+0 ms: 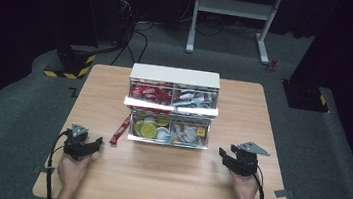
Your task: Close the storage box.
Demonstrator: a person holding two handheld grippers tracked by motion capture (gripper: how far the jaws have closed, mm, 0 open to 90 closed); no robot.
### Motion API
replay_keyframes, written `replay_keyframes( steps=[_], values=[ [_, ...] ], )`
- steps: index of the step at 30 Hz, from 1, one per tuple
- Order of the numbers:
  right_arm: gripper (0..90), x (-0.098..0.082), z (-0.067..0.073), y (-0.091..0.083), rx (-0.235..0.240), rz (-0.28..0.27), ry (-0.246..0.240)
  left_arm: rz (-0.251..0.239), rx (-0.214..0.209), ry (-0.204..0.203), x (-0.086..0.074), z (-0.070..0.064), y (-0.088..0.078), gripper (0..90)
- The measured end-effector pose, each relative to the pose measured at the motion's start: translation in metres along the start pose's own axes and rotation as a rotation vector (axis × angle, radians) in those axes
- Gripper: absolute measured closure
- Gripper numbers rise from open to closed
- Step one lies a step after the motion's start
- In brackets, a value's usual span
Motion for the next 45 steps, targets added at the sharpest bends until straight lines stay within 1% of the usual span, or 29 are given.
replay_keyframes(
  steps=[3,5,7,8,11,21,23,27,30,33,34,35,37,41,45],
  values=[
    [45.0,-0.002,-0.005,0.007,-0.029,0.016,-0.003,0.0,0.0,0.0,0.0,0.0,0.0,35.5],
    [44.8,-0.002,-0.008,0.01,-0.045,0.026,0.007,0.0,0.0,0.001,0.0,0.0,0.0,35.5],
    [44.3,-0.003,-0.011,0.012,-0.058,0.03,0.005,0.001,0.0,0.0,0.0,0.0,0.0,35.5],
    [44.1,-0.003,-0.012,0.013,-0.063,0.035,0.015,0.0,0.0,0.0,0.0,0.0,0.0,35.5],
    [43.4,-0.004,-0.014,0.018,-0.076,0.046,0.013,0.0,0.0,0.0,0.0,0.0,0.0,35.5],
    [42.1,-0.009,-0.012,0.03,-0.087,0.08,-0.014,0.0,0.0,0.0,0.0,0.0,0.0,35.5],
    [42.1,-0.009,-0.012,0.03,-0.089,0.081,-0.007,0.0,0.0,0.0,0.0,0.0,0.0,35.5],
    [41.5,-0.009,-0.014,0.031,-0.1,0.086,-0.014,0.001,0.0,0.0,0.0,0.0,0.0,35.5],
    [40.1,-0.01,-0.015,0.032,-0.118,0.104,-0.011,0.0,0.0,0.001,0.0,0.0,0.0,35.5],
    [37.2,-0.01,-0.015,0.031,-0.14,0.108,-0.019,0.0,-0.001,0.001,0.0,0.0,0.0,35.4],
    [35.8,-0.011,-0.015,0.032,-0.152,0.107,-0.032,0.002,-0.002,0.0,0.0,0.0,0.0,35.4],
    [34.1,-0.011,-0.014,0.031,-0.162,0.111,-0.033,0.003,-0.001,0.001,0.0,0.0,0.0,35.3],
    [31.9,-0.012,-0.014,0.03,-0.17,0.116,-0.026,0.003,-0.002,0.002,0.0,0.0,0.0,35.2],
    [31.2,-0.014,-0.013,0.028,-0.187,0.12,-0.009,0.002,-0.001,0.002,0.0,0.0,0.0,35.0],
    [31.3,-0.015,-0.013,0.027,-0.186,0.121,-0.007,0.002,-0.001,0.004,0.0,0.0,0.0,34.9]
  ],
)
Point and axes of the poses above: each handheld gripper's, and its own axes: y roughly forward along the jaws, x roughly out of its top, z roughly to its left, the point moved 4 cm from there along y, roughly forward along the jaws, and after that the axes turned 12 degrees about -x, right-handed, at the moved point
